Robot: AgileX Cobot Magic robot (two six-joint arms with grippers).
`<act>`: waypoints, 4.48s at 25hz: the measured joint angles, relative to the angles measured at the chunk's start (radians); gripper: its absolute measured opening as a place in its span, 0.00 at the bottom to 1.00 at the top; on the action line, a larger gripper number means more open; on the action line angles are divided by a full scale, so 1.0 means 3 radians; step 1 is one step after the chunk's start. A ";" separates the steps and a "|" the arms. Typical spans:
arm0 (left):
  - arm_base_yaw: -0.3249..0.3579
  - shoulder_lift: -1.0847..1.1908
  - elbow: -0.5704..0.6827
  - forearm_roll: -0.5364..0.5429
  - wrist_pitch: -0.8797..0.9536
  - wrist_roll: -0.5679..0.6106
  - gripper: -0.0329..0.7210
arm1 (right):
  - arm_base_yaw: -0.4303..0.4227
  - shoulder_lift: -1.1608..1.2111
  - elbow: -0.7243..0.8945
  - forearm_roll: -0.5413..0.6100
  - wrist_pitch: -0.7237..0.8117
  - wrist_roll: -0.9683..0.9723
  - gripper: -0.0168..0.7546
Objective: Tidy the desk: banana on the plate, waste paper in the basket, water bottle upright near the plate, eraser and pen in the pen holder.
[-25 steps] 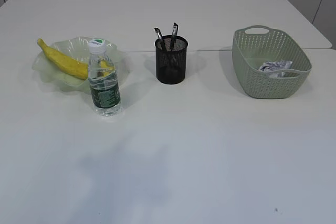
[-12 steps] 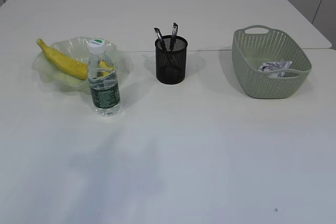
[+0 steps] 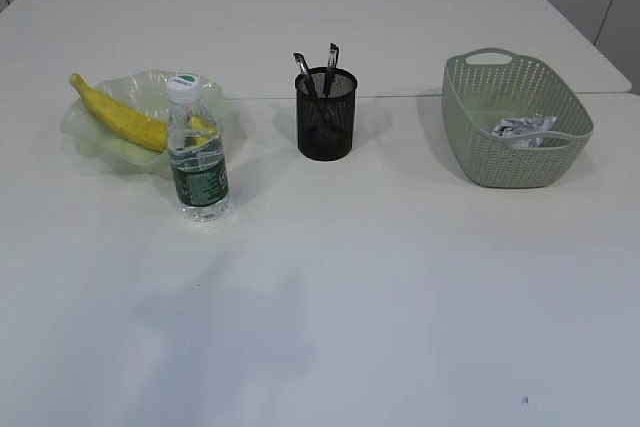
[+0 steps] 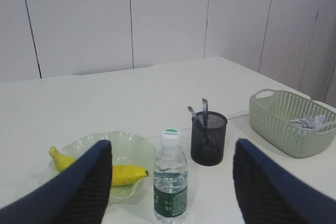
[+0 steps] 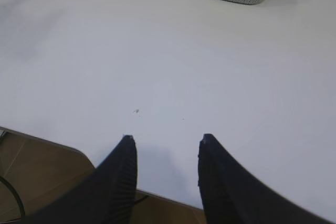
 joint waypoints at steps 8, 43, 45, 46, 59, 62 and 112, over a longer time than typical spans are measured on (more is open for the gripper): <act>0.0000 0.0000 0.0038 0.0000 0.0062 0.0077 0.71 | 0.0000 0.0000 0.0000 0.0000 -0.0002 0.0000 0.41; 0.0000 0.0000 0.0038 -0.6026 0.2010 0.6355 0.71 | 0.0000 0.0000 0.0000 0.0000 -0.0008 0.0000 0.41; 0.0000 0.0000 0.0038 -0.6237 0.2049 0.6557 0.71 | 0.0000 0.0000 0.0000 0.0000 -0.0008 0.0000 0.41; 0.0000 0.0000 0.0038 -0.6273 0.2062 0.6603 0.71 | 0.0000 0.0000 0.0000 0.0000 -0.0008 0.0000 0.41; 0.0000 0.0000 -0.0154 -0.6350 0.2415 0.6687 0.71 | 0.0000 0.0000 0.0000 0.0000 -0.0008 0.0000 0.41; 0.0000 -0.0014 -0.0196 -0.6350 0.2580 0.6687 0.71 | 0.0000 0.0000 0.0000 0.0000 -0.0008 0.0000 0.41; 0.0000 -0.1452 -0.0301 -0.6271 0.4915 0.6504 0.67 | 0.0000 0.0000 0.0000 -0.0013 -0.0008 -0.0006 0.40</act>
